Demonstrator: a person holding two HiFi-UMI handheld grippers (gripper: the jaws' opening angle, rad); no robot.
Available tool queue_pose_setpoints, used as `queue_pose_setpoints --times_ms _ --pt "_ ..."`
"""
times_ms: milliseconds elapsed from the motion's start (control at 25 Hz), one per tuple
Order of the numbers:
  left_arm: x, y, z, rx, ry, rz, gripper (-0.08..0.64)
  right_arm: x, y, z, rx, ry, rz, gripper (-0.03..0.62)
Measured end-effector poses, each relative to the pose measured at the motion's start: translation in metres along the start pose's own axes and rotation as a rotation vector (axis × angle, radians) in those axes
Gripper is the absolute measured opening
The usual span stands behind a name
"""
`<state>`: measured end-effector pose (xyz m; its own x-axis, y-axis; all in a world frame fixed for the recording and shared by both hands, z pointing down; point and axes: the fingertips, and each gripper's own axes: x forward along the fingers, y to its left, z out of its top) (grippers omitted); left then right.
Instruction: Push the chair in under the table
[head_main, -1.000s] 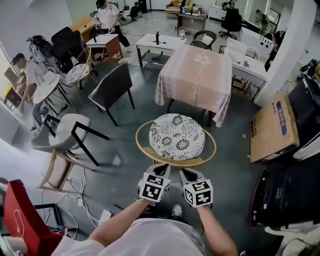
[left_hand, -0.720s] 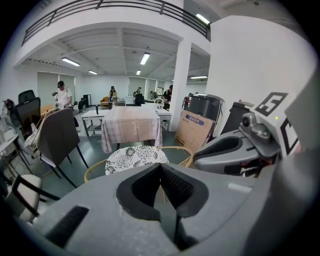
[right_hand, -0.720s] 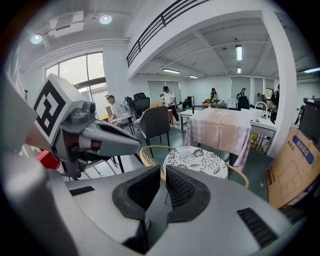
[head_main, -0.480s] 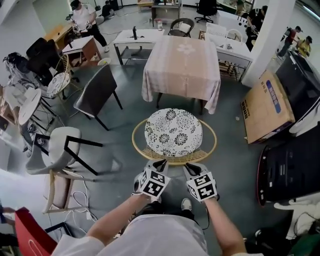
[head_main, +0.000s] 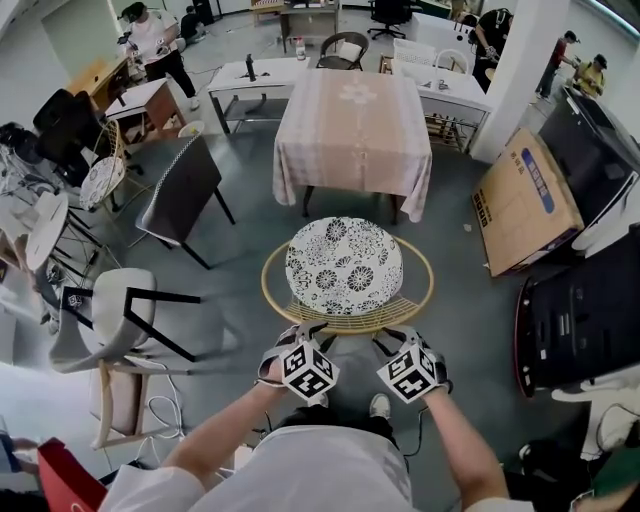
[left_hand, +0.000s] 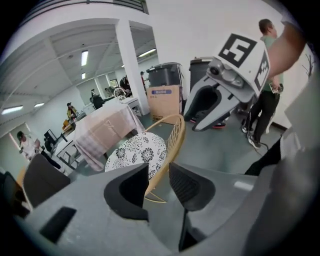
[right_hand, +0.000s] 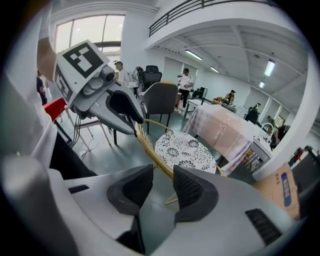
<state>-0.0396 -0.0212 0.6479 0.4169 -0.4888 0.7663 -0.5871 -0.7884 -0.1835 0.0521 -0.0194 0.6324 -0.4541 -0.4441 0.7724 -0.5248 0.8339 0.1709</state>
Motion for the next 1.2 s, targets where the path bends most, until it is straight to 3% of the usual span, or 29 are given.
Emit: queue_pose_setpoints --times_ms 280,560,840,1200 --pt "0.016 0.000 -0.026 0.204 0.108 -0.016 0.144 0.019 -0.003 -0.009 -0.320 0.118 -0.016 0.098" --pt "0.033 0.012 -0.036 0.317 0.177 0.026 0.144 0.031 -0.016 -0.031 -0.524 0.230 -0.028 0.103" --pt "0.036 0.016 -0.037 0.330 0.192 0.027 0.124 0.040 -0.031 -0.041 -0.609 0.283 -0.079 0.094" --pt "0.039 0.016 -0.038 0.338 0.179 -0.030 0.118 0.042 -0.033 -0.042 -0.549 0.354 -0.078 0.084"
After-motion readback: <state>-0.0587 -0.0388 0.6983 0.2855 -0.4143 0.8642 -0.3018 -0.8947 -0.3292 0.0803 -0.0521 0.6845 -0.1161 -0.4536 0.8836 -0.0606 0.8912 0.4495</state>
